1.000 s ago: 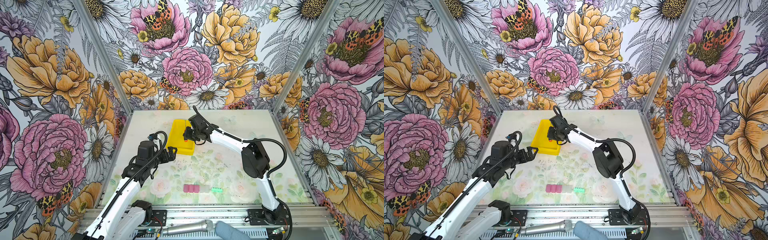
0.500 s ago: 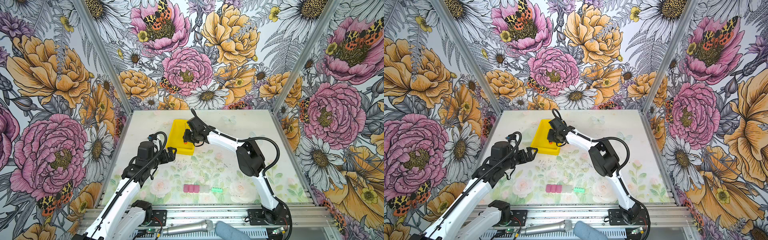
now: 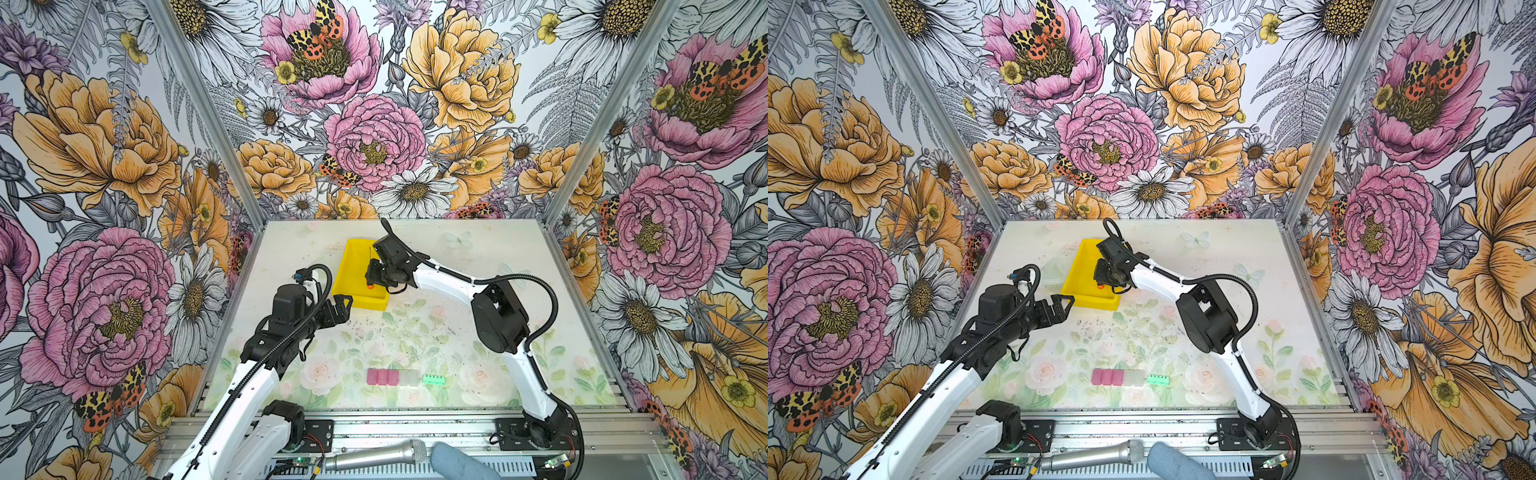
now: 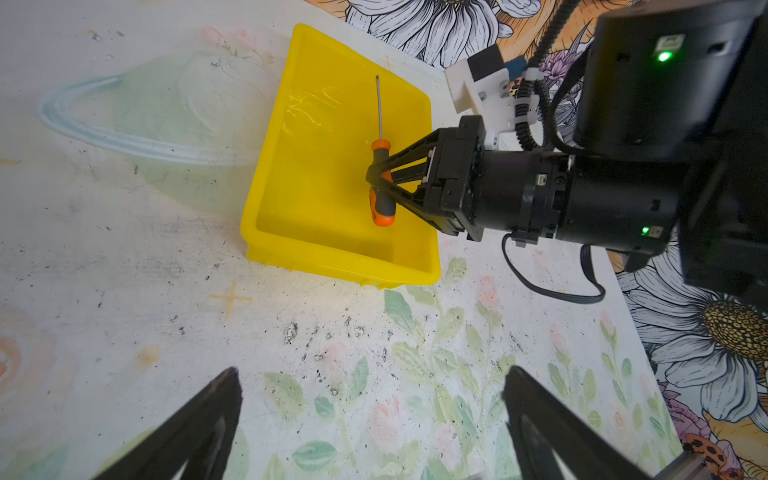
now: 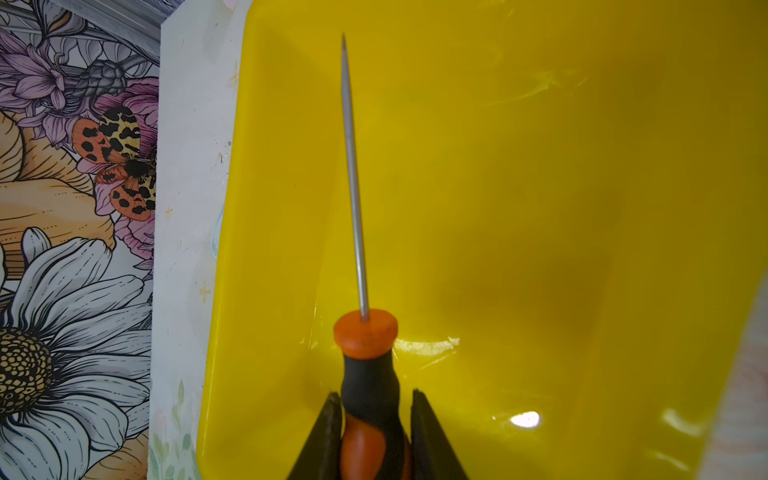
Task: Put the screwdriver in the bin
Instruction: 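Lower the screwdriver into the yellow bin with the right gripper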
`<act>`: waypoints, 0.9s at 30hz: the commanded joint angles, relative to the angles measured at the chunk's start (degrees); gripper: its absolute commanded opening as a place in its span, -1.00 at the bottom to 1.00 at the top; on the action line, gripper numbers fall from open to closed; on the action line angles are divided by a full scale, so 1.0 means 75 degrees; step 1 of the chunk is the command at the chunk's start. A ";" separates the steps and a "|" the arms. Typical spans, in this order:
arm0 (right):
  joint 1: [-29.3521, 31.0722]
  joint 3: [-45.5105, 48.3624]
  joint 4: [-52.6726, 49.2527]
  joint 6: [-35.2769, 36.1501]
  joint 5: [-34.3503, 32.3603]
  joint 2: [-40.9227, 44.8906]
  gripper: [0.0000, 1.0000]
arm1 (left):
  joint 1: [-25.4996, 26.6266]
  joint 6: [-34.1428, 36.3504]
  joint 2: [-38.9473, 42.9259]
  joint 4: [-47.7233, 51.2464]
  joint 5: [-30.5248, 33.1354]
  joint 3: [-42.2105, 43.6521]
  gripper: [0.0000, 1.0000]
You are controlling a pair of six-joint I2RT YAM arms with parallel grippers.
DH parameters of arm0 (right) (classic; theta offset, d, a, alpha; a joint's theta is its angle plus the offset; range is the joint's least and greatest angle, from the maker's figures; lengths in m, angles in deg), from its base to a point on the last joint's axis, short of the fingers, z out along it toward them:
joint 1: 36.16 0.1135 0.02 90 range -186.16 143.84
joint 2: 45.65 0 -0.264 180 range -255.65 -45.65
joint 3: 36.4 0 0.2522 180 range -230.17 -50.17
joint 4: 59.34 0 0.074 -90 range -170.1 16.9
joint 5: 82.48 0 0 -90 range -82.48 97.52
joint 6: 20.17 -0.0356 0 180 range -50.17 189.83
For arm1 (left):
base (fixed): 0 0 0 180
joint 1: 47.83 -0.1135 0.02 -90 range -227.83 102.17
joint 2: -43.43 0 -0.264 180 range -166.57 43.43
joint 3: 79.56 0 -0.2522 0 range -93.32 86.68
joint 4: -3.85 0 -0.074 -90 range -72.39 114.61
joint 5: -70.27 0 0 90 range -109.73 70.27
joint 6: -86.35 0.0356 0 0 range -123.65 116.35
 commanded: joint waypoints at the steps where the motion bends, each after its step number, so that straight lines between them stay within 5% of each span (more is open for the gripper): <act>1: 0.0093 -0.0255 0.0159 -0.0039 -0.0251 -0.0035 -0.46 | 0.0054 -0.0142 0.0109 0.0068 0.0194 0.0060 0.97; 10: 0.0102 -0.0152 0.0165 0.0049 -0.0608 0.0265 -0.01 | 0.0051 -0.0177 0.0180 0.0085 0.0249 0.0072 0.97; 27: 0.0134 -0.0032 0.0153 0.0436 -0.0877 0.0760 0.13 | 0.0011 -0.0165 0.0192 0.0044 0.0306 0.0061 0.97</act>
